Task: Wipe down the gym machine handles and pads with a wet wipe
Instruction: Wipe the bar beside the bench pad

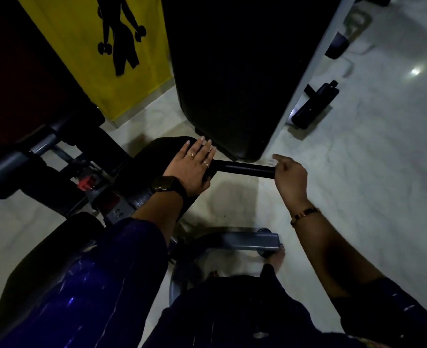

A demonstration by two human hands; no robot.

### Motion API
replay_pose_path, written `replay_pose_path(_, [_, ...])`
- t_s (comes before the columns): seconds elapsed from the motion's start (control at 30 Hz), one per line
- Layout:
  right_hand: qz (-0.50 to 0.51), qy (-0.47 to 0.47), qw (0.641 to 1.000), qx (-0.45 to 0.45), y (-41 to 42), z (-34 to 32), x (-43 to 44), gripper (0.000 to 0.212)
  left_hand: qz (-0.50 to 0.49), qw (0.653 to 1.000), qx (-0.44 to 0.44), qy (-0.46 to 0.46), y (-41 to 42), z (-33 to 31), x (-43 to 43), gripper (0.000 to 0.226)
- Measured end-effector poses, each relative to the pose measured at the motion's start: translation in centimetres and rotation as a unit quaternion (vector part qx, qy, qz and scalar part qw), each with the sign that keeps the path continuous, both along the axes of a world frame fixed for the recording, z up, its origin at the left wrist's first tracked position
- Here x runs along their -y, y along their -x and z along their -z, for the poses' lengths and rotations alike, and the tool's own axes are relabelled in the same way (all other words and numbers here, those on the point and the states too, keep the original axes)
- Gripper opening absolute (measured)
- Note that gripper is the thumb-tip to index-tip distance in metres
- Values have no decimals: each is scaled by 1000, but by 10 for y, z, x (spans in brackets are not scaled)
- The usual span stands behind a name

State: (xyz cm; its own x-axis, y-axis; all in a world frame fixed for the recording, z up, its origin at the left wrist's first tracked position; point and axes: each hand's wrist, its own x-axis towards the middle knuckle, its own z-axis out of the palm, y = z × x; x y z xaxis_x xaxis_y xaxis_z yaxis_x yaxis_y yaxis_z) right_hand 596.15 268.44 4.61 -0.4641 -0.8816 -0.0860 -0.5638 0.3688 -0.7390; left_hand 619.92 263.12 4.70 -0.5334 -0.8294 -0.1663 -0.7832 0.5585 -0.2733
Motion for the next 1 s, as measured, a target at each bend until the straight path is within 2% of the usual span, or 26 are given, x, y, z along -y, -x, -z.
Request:
replay_pose_path(0.07, [22,6,978,206,-11,-18,3,31,6,1000,-4,-10,-1,-1,1,73])
replay_pose_path(0.17, [-1,-108,897,429,-21,-34,7,33,13,998,-53,-44,-4,-4,0,65])
replay_pose_path(0.23, [5,-156,838,523,-27,-39,9,38,-9,984,-164,-62,-2,-5,-2,57])
replay_pose_path(0.3, [23,-154,808,569,-32,-41,10,36,-57,947,-302,-96,5,-5,-9,51])
replay_pose_path(0.37, [29,-134,804,578,-41,-46,11,20,-141,874,-437,-159,13,-8,-15,51])
replay_pose_path(0.43, [15,-113,808,578,-50,-52,13,9,-241,764,-558,-216,19,-14,-20,49])
replay_pose_path(0.5, [-7,-100,820,564,-56,-55,15,7,-305,663,-635,-253,25,-21,-23,51])
replay_pose_path(0.53, [-18,-97,825,556,-59,-56,17,7,-321,632,-652,-268,28,-25,-23,46])
replay_pose_path(0.63, [-52,-82,826,555,-67,-59,21,4,-329,587,-687,-275,34,-31,-25,24])
replay_pose_path(0.77, [-79,-86,833,541,-75,-62,27,9,-329,583,-707,-228,32,-37,-28,11])
replay_pose_path(0.9, [-107,-105,824,546,-81,-57,32,15,-398,505,-742,-190,26,-39,-31,18])
replay_pose_path(1.0, [-155,-132,818,539,-80,-58,37,18,-440,454,-753,-180,26,-44,-35,13])
